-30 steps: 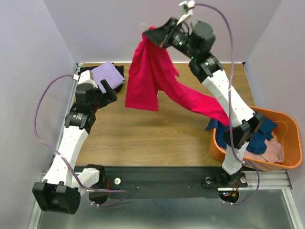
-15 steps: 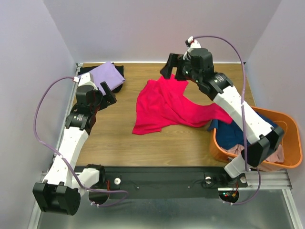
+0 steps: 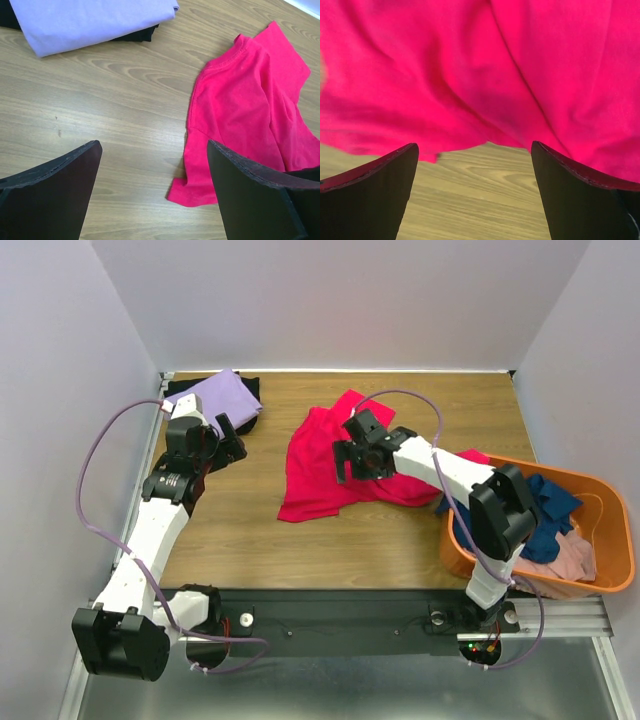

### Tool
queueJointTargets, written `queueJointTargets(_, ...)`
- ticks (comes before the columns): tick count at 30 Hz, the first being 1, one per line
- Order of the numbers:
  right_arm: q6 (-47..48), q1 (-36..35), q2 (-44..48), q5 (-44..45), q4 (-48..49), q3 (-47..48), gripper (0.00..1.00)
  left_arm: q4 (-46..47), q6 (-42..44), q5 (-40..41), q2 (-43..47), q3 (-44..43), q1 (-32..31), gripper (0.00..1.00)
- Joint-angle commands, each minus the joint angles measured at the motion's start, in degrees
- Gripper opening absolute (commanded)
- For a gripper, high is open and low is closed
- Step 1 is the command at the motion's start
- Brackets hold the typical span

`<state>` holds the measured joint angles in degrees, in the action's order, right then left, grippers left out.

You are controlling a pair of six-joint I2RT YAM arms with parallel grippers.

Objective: Fold and stack the t-shirts
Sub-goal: Move the tshirt to the center of the board

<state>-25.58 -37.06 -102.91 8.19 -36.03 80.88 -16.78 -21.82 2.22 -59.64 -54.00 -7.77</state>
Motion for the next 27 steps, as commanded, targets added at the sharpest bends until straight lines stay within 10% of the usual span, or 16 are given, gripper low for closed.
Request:
queueJointTargets(1, -1.8, -0.4, -0.3, 7.2, 2.1, -0.1, 1.00, -0.4, 1.3, 0.6, 1.1, -0.8, 0.2, 0.99)
queueJointTargets(15, -2.8, 0.1, -10.5, 13.3, 5.7, -3.4, 0.97, -2.3, 2.6, 1.3, 2.3, -1.0, 0.2, 0.99)
queueJointTargets(21, -2.9, 0.1, -9.0, 10.9, 5.7, -3.3, 0.29, -2.5, 2.8, 1.9, 3.1, -1.1, 0.2, 0.99)
queueJointTargets(27, 0.3, 0.2, -4.3, 9.7, 3.7, 4.3, 0.00, -2.3, 2.8, 1.7, 3.4, -0.3, 0.2, 0.99)
